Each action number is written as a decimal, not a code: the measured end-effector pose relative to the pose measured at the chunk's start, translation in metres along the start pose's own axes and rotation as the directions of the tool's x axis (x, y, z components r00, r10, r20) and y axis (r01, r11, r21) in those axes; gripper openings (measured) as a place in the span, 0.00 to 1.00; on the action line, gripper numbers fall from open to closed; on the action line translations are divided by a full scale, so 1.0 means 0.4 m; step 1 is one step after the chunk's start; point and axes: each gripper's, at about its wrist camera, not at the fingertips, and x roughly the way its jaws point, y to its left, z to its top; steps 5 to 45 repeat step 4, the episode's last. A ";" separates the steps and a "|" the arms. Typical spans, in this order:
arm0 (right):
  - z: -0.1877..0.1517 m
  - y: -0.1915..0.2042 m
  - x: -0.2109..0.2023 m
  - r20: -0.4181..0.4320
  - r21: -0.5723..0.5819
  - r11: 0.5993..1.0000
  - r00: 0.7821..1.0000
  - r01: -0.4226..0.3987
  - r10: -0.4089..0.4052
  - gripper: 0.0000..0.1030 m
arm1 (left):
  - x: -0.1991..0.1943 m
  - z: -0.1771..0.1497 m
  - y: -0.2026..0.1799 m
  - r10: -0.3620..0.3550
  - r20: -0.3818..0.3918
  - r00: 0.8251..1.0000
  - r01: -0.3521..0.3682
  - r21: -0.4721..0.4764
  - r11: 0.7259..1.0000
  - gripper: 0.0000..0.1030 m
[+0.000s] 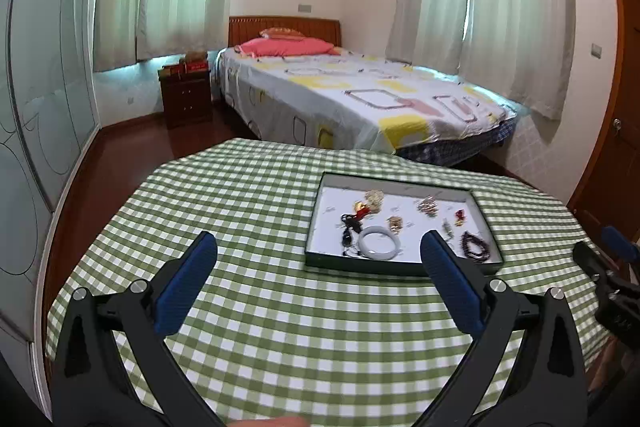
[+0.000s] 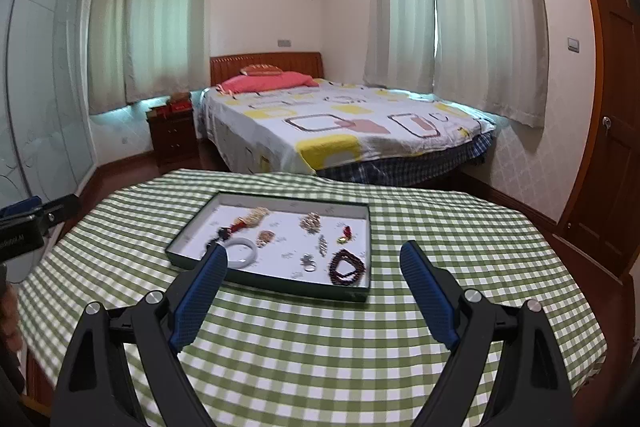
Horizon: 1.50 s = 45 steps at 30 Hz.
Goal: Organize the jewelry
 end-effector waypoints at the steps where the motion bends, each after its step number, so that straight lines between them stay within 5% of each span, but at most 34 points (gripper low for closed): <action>1: -0.003 -0.013 0.020 0.002 0.002 1.000 1.000 0.013 -0.013 0.83 | 0.032 -0.002 0.011 0.006 -0.001 1.000 -0.006 0.004 1.000 0.96; 4: -0.011 -0.048 0.076 -0.026 0.009 0.999 0.998 0.049 -0.049 0.83 | 0.148 -0.017 0.055 0.082 -0.042 0.996 -0.082 0.014 0.997 0.96; 45: -0.011 -0.048 0.076 -0.026 0.009 0.999 0.998 0.049 -0.049 0.83 | 0.148 -0.017 0.055 0.082 -0.042 0.996 -0.082 0.014 0.997 0.96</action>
